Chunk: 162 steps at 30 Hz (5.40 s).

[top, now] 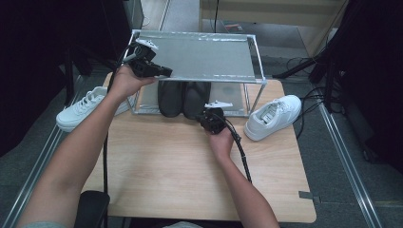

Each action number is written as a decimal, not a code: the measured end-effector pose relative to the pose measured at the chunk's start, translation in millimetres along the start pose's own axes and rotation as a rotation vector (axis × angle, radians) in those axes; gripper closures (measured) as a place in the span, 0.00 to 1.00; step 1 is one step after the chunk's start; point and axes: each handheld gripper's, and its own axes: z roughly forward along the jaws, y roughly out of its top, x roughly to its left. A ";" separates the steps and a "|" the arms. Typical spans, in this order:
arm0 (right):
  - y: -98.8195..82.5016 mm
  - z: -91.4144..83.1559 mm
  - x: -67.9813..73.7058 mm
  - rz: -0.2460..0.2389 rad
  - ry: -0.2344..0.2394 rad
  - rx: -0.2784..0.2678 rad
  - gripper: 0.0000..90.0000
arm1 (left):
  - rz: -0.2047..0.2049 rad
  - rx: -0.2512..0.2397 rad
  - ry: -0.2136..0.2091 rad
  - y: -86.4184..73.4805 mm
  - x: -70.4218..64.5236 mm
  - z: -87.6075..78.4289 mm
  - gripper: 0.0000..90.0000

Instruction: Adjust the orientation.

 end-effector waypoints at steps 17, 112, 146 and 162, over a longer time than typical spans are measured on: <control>-11.8 -46.6 2.0 -0.013 0.091 0.009 0.90 | -0.005 -0.001 0.051 1.6 -4.8 -3.8 0.80; -49.0 -130.9 -31.8 -0.113 0.190 0.030 0.57 | -0.312 -0.001 0.261 -188.2 65.9 -91.4 0.50; -66.9 -146.8 -41.7 -0.078 0.130 0.034 0.57 | -0.352 -0.030 0.240 -212.8 115.7 -79.4 0.52; -64.9 -146.1 -44.1 -0.068 0.127 0.021 0.56 | -0.351 0.013 0.171 -207.3 108.4 -84.4 0.91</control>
